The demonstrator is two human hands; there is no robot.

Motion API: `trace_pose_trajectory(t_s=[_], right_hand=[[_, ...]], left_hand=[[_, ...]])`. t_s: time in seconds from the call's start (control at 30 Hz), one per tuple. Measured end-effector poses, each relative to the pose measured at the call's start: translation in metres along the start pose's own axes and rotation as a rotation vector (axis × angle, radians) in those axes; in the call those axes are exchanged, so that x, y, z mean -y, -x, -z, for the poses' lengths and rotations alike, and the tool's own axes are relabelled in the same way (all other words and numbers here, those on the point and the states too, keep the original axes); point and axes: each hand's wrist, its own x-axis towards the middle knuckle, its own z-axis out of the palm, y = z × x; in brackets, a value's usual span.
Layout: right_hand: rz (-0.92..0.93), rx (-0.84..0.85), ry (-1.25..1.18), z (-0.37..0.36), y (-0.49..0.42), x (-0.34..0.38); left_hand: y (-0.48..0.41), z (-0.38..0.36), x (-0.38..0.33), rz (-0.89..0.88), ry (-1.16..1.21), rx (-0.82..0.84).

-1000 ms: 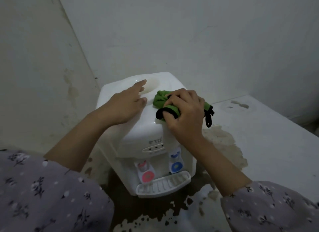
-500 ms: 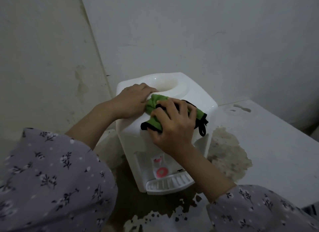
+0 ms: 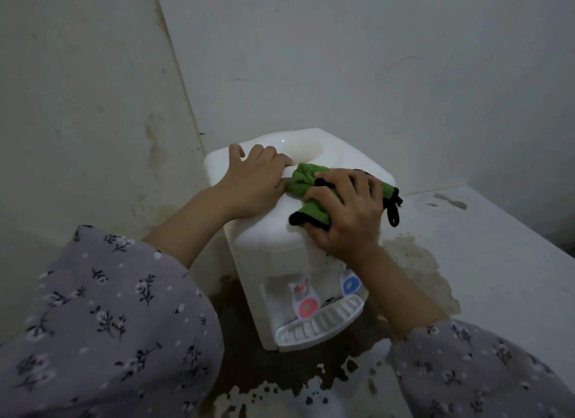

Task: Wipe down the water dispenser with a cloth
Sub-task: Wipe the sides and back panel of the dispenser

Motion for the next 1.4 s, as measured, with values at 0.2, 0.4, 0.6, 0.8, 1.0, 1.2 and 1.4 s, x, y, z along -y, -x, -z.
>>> trace_pose_trajectory(t_s=[0.2,0.4,0.6,0.8,1.0,1.2,1.4], right_hand=[[-0.001,0.076,-0.264,-0.007,-0.002,-0.072],[-0.122,0.314,-0.401,-0.011,-0.014,-0.108],[-0.35,0.303,-0.334,-0.001,-0.019,-0.08],[-0.503,0.184,-0.11,0.012,-0.007,0.006],[-0.477,0.076,0.094,0.0,-0.005,0.04],[-0.346,0.074,0.133,-0.005,-0.002,0.025],[-0.318,0.139,0.005,-0.014,-0.005,-0.015]], left_hand=[[-0.025,-0.001,-0.037,0.091,-0.114,-0.032],[-0.046,0.0,-0.06,0.222,-0.116,-0.047],[-0.045,-0.004,-0.056,0.214,-0.058,-0.09],[-0.031,0.004,-0.004,0.047,0.082,0.126],[-0.022,0.003,0.011,-0.04,0.099,0.113],[-0.019,-0.004,-0.001,0.004,-0.102,0.033],[-0.017,-0.005,0.0,0.129,-0.142,0.029]])
